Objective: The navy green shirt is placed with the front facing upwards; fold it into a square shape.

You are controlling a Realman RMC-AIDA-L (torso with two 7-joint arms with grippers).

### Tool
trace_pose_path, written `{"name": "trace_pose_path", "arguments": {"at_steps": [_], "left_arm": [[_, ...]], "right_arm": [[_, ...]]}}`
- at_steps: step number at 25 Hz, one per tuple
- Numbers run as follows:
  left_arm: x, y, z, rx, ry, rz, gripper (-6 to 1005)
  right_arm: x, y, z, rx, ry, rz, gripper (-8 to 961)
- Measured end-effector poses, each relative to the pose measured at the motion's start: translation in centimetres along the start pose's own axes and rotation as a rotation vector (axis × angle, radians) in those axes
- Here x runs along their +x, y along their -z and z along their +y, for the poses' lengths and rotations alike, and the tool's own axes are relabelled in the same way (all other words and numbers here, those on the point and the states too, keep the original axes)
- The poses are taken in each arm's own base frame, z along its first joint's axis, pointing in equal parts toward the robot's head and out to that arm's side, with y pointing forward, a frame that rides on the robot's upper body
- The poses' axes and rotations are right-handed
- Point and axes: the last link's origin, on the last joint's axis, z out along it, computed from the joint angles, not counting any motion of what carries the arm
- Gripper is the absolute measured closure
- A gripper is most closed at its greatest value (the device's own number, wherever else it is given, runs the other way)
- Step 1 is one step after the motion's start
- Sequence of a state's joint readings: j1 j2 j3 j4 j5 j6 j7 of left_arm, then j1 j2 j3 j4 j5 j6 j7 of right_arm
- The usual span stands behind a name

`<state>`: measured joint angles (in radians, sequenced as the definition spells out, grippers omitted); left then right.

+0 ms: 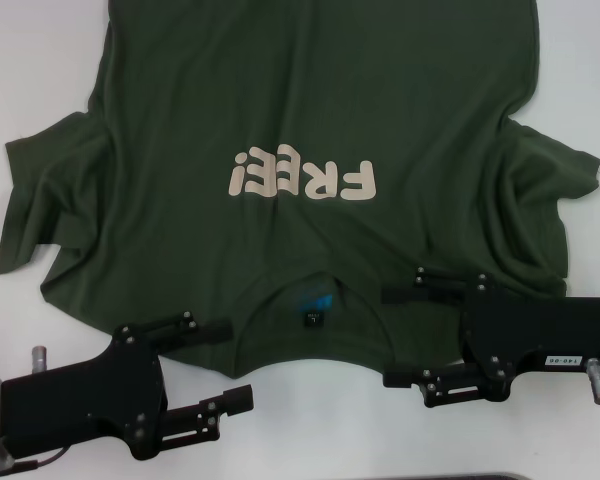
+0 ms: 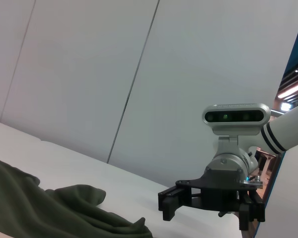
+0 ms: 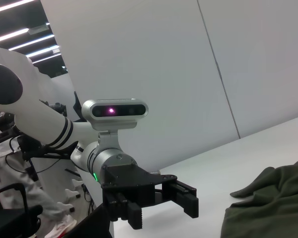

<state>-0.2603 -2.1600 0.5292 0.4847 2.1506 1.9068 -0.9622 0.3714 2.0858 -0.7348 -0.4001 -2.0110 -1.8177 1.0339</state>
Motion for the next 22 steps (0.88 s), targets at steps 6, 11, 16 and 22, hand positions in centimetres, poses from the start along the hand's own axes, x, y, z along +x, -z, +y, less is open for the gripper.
{"name": "trace_pose_path", "arguments": {"at_steps": [6, 11, 16, 22], "left_arm": [[0.02, 0.02, -0.03, 0.001, 0.0, 0.0, 277], [0.02, 0.03, -0.03, 0.001, -0.001, 0.0, 276], [0.02, 0.03, -0.03, 0.002, -0.001, 0.0, 278], [0.15, 0.08, -0.1, 0.007, 0.013, 0.008, 276]], "right_arm": [[0.01, 0.01, -0.02, 0.001, 0.0, 0.001, 25], [0.02, 0.01, -0.04, 0.003, 0.0, 0.002, 26], [0.03, 0.01, -0.03, 0.003, 0.0, 0.002, 26], [0.08, 0.01, 0.03, 0.002, -0.003, 0.0, 26]]}}
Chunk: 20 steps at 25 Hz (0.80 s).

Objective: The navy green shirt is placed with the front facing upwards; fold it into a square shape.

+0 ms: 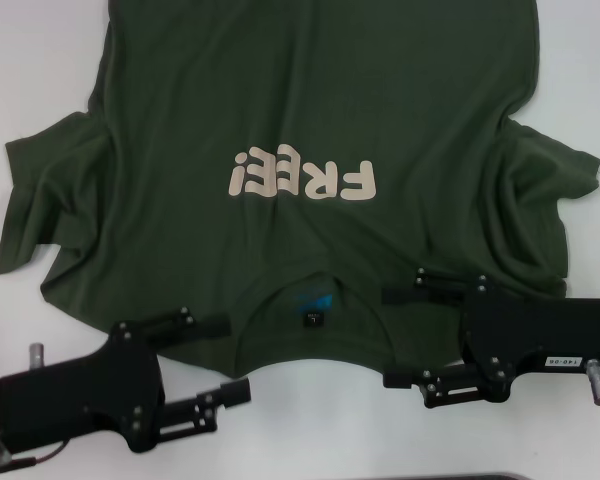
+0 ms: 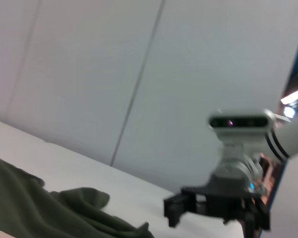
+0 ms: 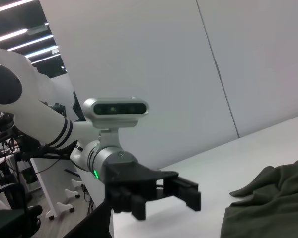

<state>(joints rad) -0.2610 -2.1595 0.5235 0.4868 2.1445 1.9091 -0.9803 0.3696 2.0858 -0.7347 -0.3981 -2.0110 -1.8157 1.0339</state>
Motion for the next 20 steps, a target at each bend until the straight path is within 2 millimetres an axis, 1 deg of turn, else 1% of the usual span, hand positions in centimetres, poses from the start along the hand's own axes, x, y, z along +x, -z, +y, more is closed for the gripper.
{"name": "trace_pose_path", "arguments": {"at_steps": [3, 4, 6, 8, 9, 13, 15, 18, 20], "left_arm": [[0.9, 0.3, -0.7, 0.019, 0.104, 0.027, 277], [1.7, 0.5, -1.4, 0.03, 0.191, 0.035, 277], [2.3, 0.9, -2.2, 0.04, 0.321, 0.027, 278], [3.3, 1.2, -3.5, 0.058, 0.498, 0.01, 278], [3.7, 1.2, -3.9, 0.065, 0.552, 0.007, 278], [4.9, 1.5, -5.2, 0.093, 0.668, 0.05, 279], [5.4, 1.9, -6.1, 0.139, 0.757, 0.09, 279], [6.0, 3.0, -7.6, 0.219, 0.88, 0.144, 278], [6.3, 3.7, -8.4, 0.269, 0.926, 0.176, 278]], "right_arm": [[0.0, 0.0, 0.1, -0.004, -0.001, -0.003, 25], [0.0, 0.0, 0.1, -0.005, -0.003, -0.003, 25], [-0.1, 0.0, 0.1, -0.006, -0.009, -0.003, 25], [-0.2, 0.0, 0.0, -0.006, -0.016, -0.001, 25], [-0.3, 0.0, -0.1, -0.007, -0.016, 0.0, 25], [-0.5, -0.2, -0.2, -0.014, -0.018, 0.0, 25], [-0.5, -0.3, -0.2, -0.017, -0.033, -0.001, 25], [-0.7, -0.3, -0.4, -0.019, -0.067, 0.002, 26], [-0.9, -0.3, -0.6, -0.017, -0.081, 0.001, 26]]}}
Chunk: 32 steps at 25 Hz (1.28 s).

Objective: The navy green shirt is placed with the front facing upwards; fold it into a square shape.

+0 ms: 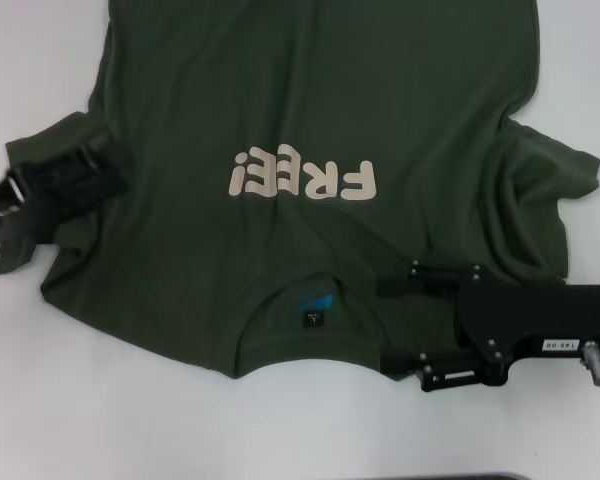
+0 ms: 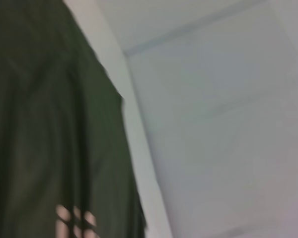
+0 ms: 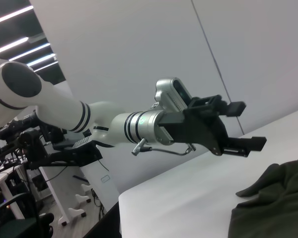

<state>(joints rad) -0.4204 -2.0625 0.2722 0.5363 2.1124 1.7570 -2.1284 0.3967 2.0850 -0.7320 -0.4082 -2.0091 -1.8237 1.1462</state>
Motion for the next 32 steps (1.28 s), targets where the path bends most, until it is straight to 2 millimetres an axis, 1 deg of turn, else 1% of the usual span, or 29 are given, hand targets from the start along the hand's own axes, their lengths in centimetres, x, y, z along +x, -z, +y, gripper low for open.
{"name": "trace_pose_path", "arguments": {"at_steps": [7, 9, 10, 15, 21, 29, 32], "left_arm": [[3.4, 1.8, -1.7, 0.205, 0.122, 0.115, 276], [3.8, 2.1, -1.8, 0.221, 0.127, 0.128, 276], [4.7, 2.9, -2.1, 0.266, 0.132, 0.162, 276], [6.0, 3.7, -2.8, 0.363, 0.138, 0.192, 277], [6.6, 3.5, -3.5, 0.458, 0.133, 0.155, 278], [7.0, 3.6, -3.9, 0.497, 0.123, 0.162, 279], [6.9, 3.8, -4.1, 0.519, 0.127, 0.156, 279]], "right_arm": [[-0.8, -0.2, -0.7, -0.001, -0.051, 0.012, 25], [-0.9, -0.3, -0.8, -0.003, -0.054, 0.014, 25], [-0.9, -0.3, -0.8, -0.003, -0.054, 0.014, 25], [-1.1, -0.5, -0.9, -0.005, -0.052, 0.013, 25], [-1.1, -0.4, -0.9, 0.0, -0.051, 0.011, 26], [-1.1, -0.4, -1.2, 0.019, -0.05, 0.017, 25], [-1.1, -0.3, -1.3, 0.023, -0.049, 0.02, 25]]}}
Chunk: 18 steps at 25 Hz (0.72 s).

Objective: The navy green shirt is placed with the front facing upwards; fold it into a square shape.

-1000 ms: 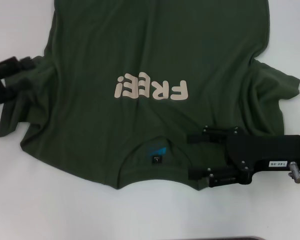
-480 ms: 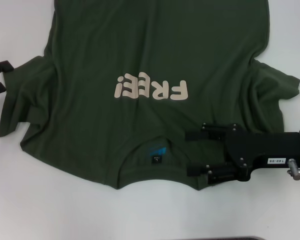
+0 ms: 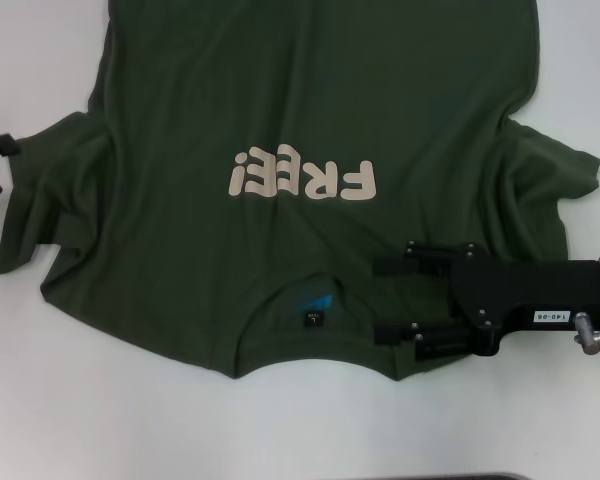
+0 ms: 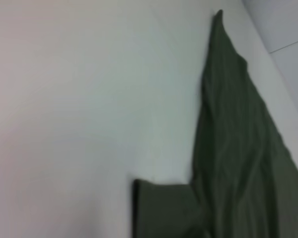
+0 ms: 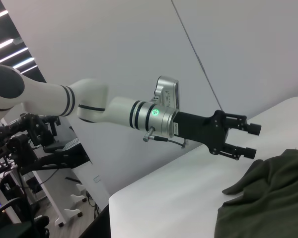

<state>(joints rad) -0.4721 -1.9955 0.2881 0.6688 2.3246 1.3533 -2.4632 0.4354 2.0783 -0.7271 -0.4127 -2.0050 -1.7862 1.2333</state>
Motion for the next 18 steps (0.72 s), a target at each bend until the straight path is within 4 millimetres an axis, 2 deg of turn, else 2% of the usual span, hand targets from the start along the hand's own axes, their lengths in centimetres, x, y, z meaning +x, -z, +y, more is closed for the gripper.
{"name": "trace_pose_path", "arguments": {"at_steps": [12, 18], "left_arm": [[-0.2, -0.3, -0.6, 0.054, 0.005, -0.025, 280], [-0.6, -1.1, -0.8, 0.083, -0.012, -0.041, 281]], "right_arm": [[-0.1, 0.0, -0.1, 0.003, 0.002, -0.002, 26], [-0.1, 0.0, -0.1, 0.004, 0.002, 0.0, 26]]}}
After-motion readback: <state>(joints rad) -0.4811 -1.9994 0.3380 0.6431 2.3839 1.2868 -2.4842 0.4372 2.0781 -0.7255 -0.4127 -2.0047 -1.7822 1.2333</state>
